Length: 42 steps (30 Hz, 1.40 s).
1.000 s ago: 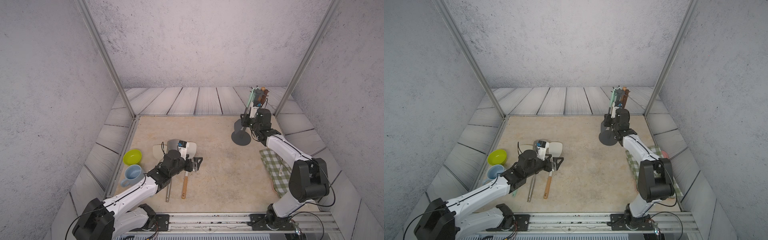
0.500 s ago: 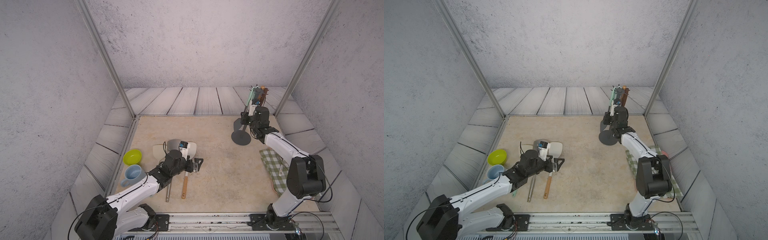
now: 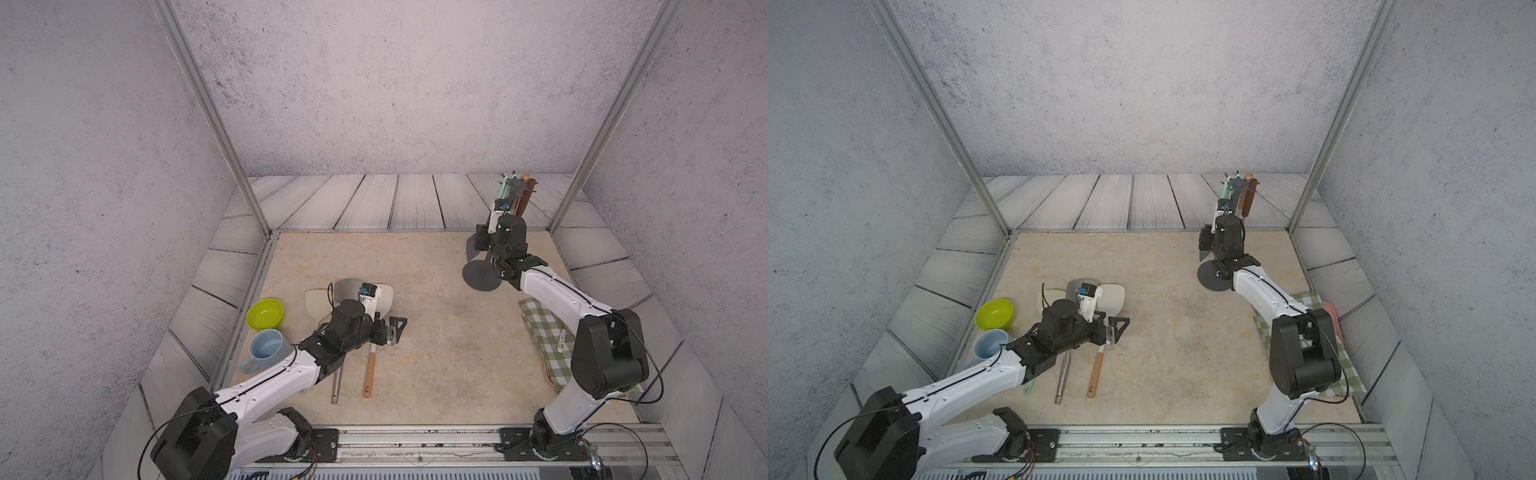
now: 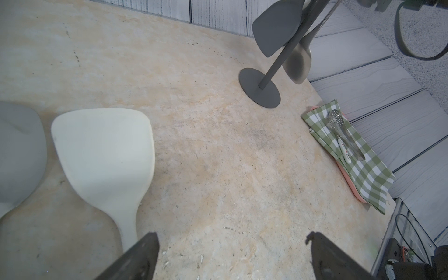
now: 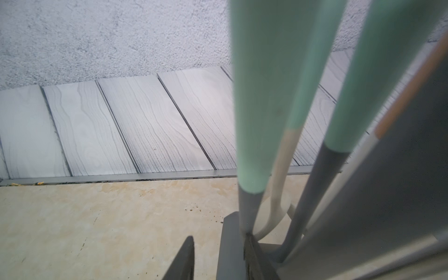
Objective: Take the spatula off the kitchen utensil rack
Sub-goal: Take off the spatula from the rack.
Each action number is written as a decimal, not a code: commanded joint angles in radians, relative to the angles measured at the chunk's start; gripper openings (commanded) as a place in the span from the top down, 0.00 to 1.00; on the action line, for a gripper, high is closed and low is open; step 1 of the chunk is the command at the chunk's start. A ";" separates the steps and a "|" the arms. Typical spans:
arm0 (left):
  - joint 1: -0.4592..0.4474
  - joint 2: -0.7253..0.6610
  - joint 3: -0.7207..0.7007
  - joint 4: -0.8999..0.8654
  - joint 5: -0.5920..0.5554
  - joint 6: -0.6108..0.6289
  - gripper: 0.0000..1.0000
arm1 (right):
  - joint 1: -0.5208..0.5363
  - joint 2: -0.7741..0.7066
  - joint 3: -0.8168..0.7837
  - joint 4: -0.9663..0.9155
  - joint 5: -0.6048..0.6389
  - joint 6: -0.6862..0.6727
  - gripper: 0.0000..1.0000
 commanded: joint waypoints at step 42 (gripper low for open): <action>-0.003 -0.024 0.018 0.018 0.018 0.004 0.01 | 0.091 0.093 0.118 0.001 0.373 0.008 0.58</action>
